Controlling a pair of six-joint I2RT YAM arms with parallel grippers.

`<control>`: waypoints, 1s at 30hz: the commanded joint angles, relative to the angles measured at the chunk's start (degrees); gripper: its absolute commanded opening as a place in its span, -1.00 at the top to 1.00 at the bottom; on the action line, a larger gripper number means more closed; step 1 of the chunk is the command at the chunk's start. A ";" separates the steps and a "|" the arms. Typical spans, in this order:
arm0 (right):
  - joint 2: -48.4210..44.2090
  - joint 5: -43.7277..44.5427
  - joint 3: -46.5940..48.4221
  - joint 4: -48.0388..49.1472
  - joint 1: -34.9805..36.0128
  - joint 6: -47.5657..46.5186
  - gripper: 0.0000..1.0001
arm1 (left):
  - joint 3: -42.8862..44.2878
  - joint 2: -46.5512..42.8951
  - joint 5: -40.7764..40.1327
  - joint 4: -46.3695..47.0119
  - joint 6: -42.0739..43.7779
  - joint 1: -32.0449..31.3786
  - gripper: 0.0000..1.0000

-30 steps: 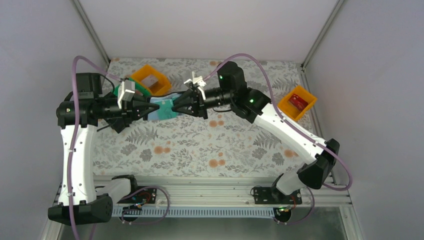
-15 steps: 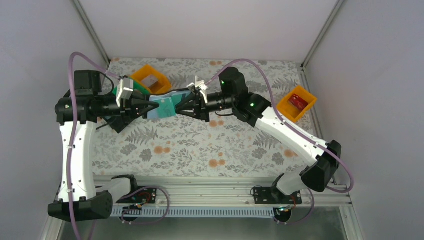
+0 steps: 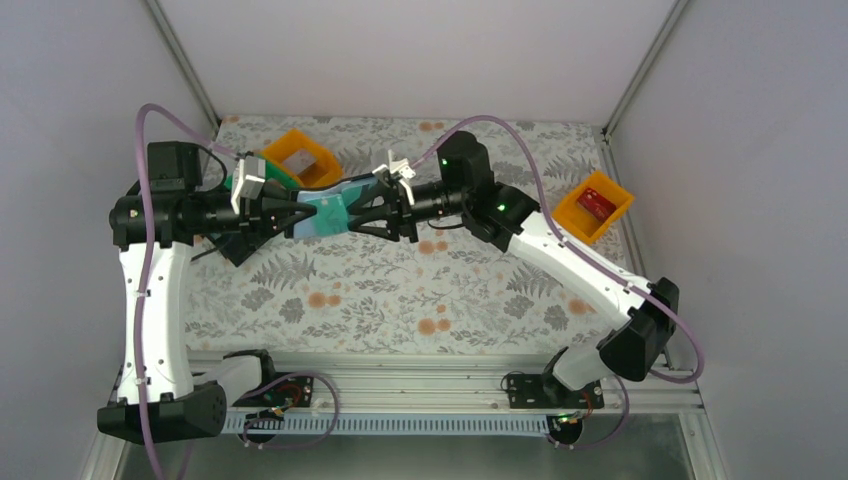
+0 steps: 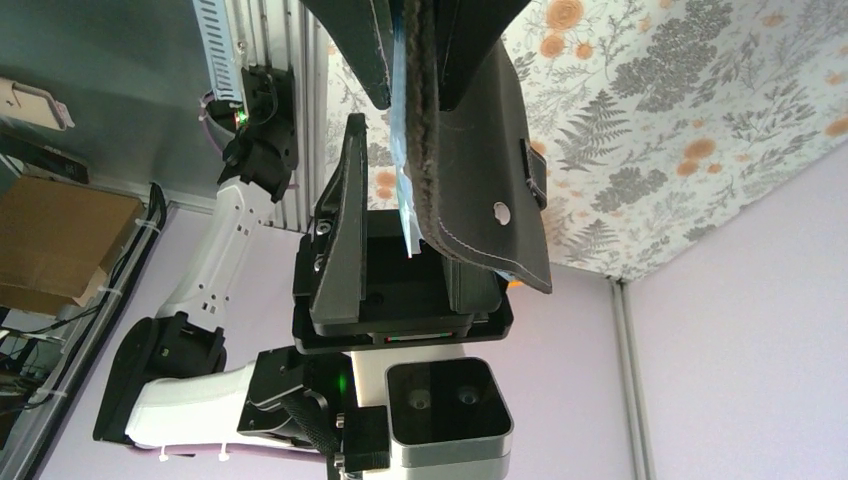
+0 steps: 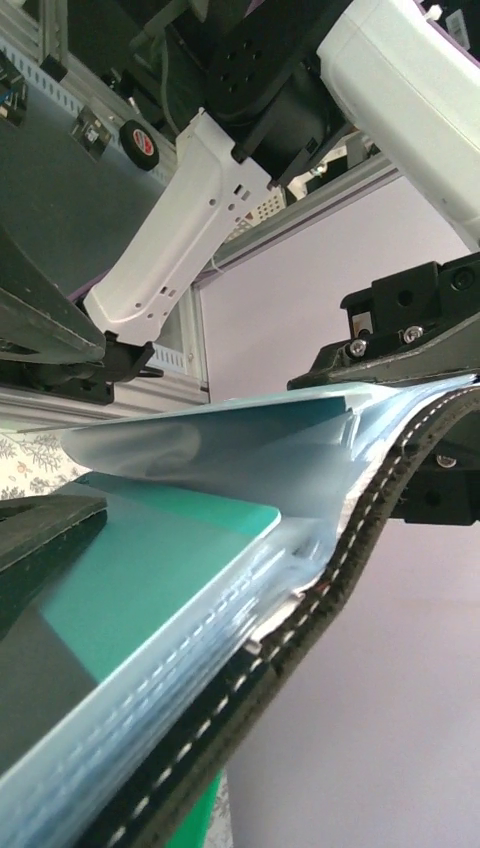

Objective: Take the credit cards out of the card holder

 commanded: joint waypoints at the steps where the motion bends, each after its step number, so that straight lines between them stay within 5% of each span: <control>1: 1.44 -0.39 1.28 2.08 0.11 0.58 0.39 | -0.16 -0.84 4.06 0.51 2.32 0.40 0.95; 8: 2.58 0.19 2.29 2.09 0.17 1.06 0.53 | 0.24 -0.46 5.79 -0.94 4.31 0.46 0.95; 14: 1.43 0.10 1.20 1.82 0.02 -0.09 0.91 | -0.57 -0.66 5.32 -0.95 4.57 0.49 0.95; 21: -0.77 0.45 0.74 -0.98 -1.72 -1.38 0.92 | -3.68 -0.47 5.34 1.83 2.11 0.57 0.94; 30: -0.93 0.31 1.83 -1.01 -1.96 -1.52 0.92 | -6.74 -0.66 5.83 4.58 -0.30 0.57 0.60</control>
